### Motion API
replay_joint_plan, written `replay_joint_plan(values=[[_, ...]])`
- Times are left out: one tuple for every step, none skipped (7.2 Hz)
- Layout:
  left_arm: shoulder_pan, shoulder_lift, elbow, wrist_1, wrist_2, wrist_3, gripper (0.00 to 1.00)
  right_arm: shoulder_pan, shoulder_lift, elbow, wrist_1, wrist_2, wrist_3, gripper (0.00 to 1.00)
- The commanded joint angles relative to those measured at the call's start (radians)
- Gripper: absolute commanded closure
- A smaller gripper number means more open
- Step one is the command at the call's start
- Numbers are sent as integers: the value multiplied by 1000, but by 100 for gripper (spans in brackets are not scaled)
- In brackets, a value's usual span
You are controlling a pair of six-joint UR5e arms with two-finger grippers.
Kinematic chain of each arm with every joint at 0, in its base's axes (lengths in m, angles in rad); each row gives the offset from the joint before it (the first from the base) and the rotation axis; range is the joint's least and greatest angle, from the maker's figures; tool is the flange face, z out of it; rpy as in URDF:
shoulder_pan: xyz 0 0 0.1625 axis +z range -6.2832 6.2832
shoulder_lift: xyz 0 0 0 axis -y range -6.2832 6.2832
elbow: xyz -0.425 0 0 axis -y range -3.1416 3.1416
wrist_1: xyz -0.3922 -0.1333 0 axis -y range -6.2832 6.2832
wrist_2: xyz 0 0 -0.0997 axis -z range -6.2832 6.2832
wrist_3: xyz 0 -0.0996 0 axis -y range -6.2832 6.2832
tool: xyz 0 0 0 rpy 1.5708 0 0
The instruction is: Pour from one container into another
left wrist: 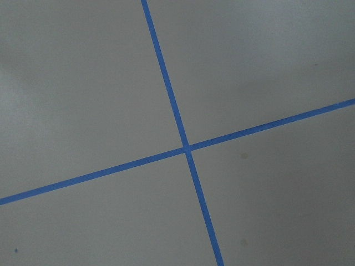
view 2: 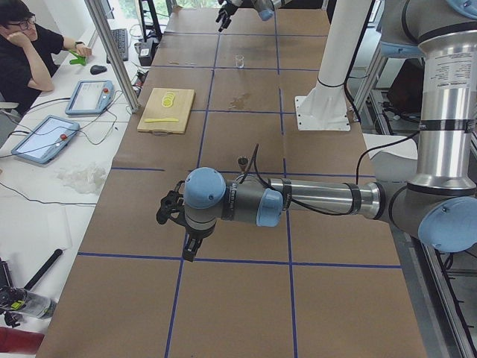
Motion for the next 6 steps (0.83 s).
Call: replay_joint_plan(values=[[0,0,1,0,0,-1,0,298,-3,-2,-250,309,-337,0],[0,0,1,0,0,1,0,384,-15,3,-356,357,-478,0],[0,2,1,0,0,1,0,425,-50,-1,-378,367,-598,0],[3,2,2,0,0,1,0,474,-49,5,-474,379,-624,0],[3,2,8,0,0,1,0,480,-45,3,-624,409,-625,0],[3,2,11,0,0,1,0,480,-99,8,-647,384,-610,0]])
